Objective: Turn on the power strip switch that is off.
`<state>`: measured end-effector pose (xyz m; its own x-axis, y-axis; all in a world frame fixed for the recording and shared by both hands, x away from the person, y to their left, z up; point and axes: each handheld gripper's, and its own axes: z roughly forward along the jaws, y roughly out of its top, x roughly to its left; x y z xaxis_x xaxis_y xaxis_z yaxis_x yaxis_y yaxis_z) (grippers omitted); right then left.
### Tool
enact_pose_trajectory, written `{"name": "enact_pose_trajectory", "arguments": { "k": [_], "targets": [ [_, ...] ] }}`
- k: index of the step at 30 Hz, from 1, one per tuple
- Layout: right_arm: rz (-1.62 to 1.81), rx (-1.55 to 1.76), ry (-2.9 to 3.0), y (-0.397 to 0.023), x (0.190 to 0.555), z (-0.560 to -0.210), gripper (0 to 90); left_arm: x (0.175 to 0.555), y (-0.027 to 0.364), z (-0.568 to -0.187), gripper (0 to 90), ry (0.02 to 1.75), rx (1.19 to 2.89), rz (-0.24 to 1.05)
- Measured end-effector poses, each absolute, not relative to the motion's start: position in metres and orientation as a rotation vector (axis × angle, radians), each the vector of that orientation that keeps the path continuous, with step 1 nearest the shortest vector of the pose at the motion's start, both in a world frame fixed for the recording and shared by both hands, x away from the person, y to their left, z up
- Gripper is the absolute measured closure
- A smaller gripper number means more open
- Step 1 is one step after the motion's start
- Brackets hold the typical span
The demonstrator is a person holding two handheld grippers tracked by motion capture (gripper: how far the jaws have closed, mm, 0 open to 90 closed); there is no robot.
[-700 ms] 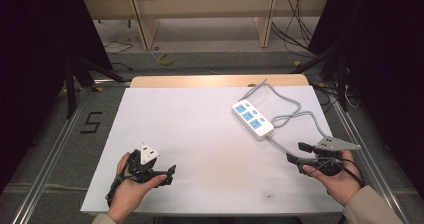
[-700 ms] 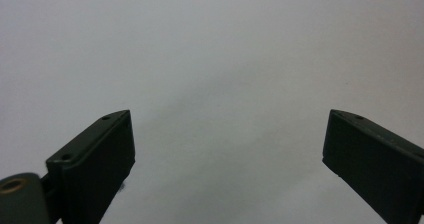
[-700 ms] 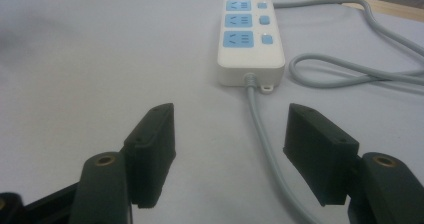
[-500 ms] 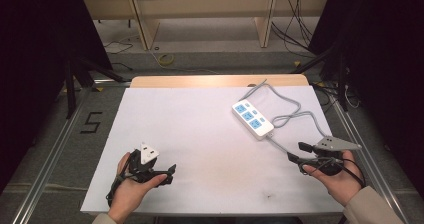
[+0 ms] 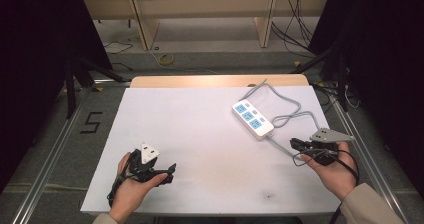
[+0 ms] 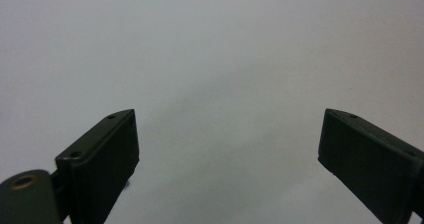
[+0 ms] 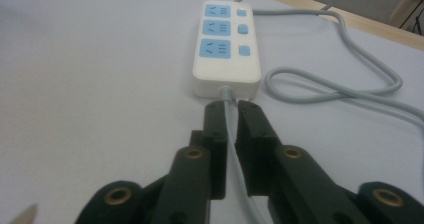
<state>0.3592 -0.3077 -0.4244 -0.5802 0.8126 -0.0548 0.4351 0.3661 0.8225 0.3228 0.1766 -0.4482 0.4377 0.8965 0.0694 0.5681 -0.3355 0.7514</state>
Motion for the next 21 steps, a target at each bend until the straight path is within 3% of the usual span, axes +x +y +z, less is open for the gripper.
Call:
{"name": "enact_pose_trajectory", "arguments": {
  "k": [21],
  "targets": [
    [1.063,1.113,2.172,-0.288,0.403,-0.419,90.0,0.324,0.176,-0.448,10.4,1.232,2.013,0.653]
  ]
}}
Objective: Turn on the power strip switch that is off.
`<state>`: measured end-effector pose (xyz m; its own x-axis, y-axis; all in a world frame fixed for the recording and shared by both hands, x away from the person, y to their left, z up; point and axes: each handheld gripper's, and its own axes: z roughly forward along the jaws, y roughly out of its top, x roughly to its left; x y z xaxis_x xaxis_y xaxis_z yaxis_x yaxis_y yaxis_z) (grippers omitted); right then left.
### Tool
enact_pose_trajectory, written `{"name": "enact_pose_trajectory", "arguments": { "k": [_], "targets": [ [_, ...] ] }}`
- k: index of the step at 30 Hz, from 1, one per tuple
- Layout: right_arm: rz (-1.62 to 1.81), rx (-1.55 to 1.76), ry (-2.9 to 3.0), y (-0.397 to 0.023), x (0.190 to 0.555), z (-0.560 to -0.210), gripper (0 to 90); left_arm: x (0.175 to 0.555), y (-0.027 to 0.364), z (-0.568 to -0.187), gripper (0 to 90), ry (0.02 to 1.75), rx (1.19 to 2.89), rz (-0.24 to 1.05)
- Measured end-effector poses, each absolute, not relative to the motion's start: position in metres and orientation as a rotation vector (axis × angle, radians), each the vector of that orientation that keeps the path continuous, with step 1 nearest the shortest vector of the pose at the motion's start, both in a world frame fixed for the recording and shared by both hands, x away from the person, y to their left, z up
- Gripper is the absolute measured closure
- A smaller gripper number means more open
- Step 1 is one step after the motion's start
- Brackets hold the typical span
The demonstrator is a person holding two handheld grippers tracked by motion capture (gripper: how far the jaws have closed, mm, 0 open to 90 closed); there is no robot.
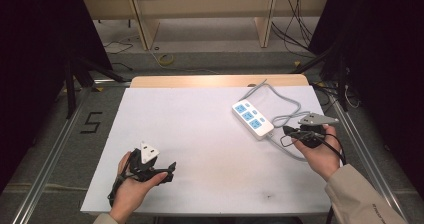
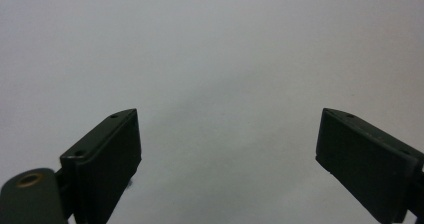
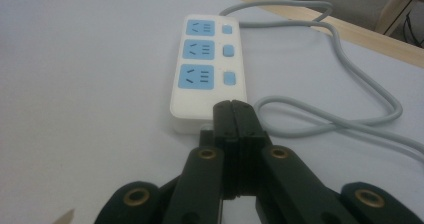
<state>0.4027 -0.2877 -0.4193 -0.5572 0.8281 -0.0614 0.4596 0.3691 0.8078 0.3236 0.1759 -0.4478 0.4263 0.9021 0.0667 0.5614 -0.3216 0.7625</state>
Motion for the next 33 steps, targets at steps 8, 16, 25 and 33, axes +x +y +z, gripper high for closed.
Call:
{"name": "enact_pose_trajectory", "arguments": {
  "k": [8,16,25,33],
  "targets": [
    [1.04,1.111,2.186,-0.278,0.415,-0.422,90.0,0.324,0.175,-0.449,10.5,1.23,2.018,0.651],
    [1.034,1.111,2.19,-0.268,0.429,-0.422,90.0,0.323,0.174,-0.449,10.7,1.229,2.019,0.651],
    [1.026,1.125,2.186,-0.262,0.445,-0.42,90.0,0.323,0.172,-0.449,10.9,1.22,2.037,0.655],
    [1.008,1.143,2.192,-0.257,0.456,-0.425,90.0,0.323,0.171,-0.45,11.2,1.225,2.033,0.658]
  ]
}}
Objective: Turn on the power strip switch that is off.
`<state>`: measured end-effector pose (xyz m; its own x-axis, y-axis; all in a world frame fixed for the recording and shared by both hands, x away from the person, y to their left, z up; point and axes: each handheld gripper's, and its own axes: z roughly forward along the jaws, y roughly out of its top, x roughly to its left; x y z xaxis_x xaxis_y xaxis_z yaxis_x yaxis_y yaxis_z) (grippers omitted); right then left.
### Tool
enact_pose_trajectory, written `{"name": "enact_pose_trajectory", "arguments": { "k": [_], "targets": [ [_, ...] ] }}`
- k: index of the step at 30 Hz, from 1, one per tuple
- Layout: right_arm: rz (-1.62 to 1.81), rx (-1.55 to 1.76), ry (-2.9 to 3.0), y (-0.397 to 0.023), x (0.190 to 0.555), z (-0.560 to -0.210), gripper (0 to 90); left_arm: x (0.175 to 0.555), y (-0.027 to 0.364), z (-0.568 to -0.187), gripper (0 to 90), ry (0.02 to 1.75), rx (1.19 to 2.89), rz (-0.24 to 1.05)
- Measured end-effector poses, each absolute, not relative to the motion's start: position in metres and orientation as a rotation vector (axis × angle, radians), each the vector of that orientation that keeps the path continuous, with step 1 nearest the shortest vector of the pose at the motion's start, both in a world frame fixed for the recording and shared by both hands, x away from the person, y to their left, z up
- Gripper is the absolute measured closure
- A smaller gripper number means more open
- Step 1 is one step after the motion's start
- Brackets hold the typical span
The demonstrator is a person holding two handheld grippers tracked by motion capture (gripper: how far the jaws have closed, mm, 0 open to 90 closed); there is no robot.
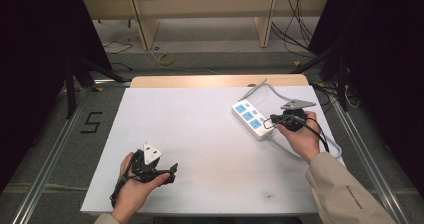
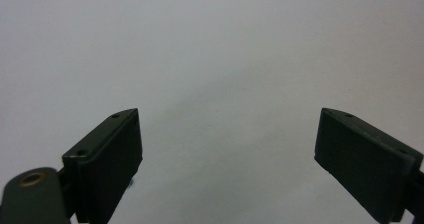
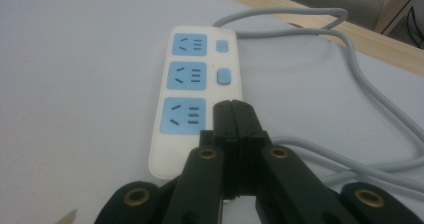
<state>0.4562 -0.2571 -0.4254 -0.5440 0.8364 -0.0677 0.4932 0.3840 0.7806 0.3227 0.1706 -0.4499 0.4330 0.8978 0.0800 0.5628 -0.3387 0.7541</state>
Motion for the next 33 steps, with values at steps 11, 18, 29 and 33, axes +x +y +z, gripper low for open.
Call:
{"name": "enact_pose_trajectory", "arguments": {
  "k": [11,18,29,33],
  "targets": [
    [0.981,1.139,2.212,-0.246,0.47,-0.427,90.0,0.323,0.17,-0.45,11.5,1.224,2.033,0.66],
    [0.97,1.138,2.221,-0.24,0.477,-0.427,90.0,0.323,0.17,-0.45,11.6,1.221,2.035,0.66],
    [0.953,1.156,2.226,-0.234,0.489,-0.43,90.0,0.323,0.169,-0.45,11.8,1.217,2.037,0.661],
    [0.945,1.159,2.231,-0.232,0.493,-0.431,90.0,0.323,0.169,-0.449,11.8,1.215,2.041,0.664]
  ]
}}
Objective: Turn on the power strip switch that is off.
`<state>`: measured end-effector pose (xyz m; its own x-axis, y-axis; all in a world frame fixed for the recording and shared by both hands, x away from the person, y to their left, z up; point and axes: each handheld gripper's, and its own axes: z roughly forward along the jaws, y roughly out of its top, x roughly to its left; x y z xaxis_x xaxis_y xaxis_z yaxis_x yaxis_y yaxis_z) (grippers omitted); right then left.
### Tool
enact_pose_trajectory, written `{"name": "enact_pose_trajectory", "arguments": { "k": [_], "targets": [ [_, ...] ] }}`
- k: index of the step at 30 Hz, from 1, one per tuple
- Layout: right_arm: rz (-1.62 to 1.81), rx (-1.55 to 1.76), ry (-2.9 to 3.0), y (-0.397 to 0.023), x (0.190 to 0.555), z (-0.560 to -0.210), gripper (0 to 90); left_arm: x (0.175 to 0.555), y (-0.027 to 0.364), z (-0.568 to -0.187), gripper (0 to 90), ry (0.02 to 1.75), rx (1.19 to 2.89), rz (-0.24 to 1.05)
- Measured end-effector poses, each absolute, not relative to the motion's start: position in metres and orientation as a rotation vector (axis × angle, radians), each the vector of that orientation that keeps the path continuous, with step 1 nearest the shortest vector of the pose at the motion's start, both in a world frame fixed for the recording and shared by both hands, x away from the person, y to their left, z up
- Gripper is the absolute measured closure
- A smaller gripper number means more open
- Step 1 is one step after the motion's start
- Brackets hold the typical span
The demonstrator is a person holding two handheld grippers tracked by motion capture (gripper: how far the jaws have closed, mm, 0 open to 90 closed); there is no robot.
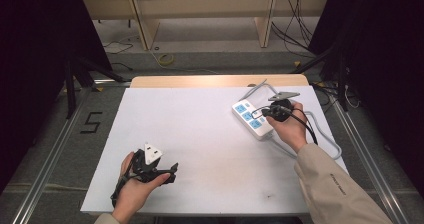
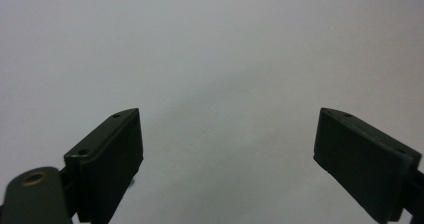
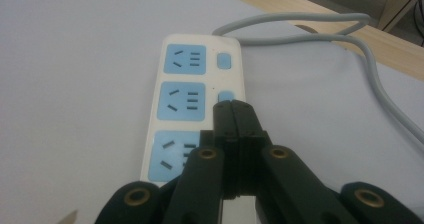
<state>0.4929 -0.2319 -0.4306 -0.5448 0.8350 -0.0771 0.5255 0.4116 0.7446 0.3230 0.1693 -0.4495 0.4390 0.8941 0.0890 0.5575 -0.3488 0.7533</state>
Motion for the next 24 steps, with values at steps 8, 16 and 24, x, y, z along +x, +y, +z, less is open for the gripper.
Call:
{"name": "enact_pose_trajectory", "arguments": {
  "k": [8,16,24],
  "targets": [
    [0.935,1.168,2.236,-0.23,0.499,-0.432,90.0,0.323,0.169,-0.45,11.9,1.212,2.041,0.667],
    [0.926,1.182,2.246,-0.228,0.503,-0.438,90.0,0.324,0.169,-0.45,11.9,1.209,2.043,0.669],
    [0.916,1.187,2.252,-0.225,0.507,-0.441,90.0,0.324,0.168,-0.45,12.0,1.207,2.046,0.667]
  ]
}}
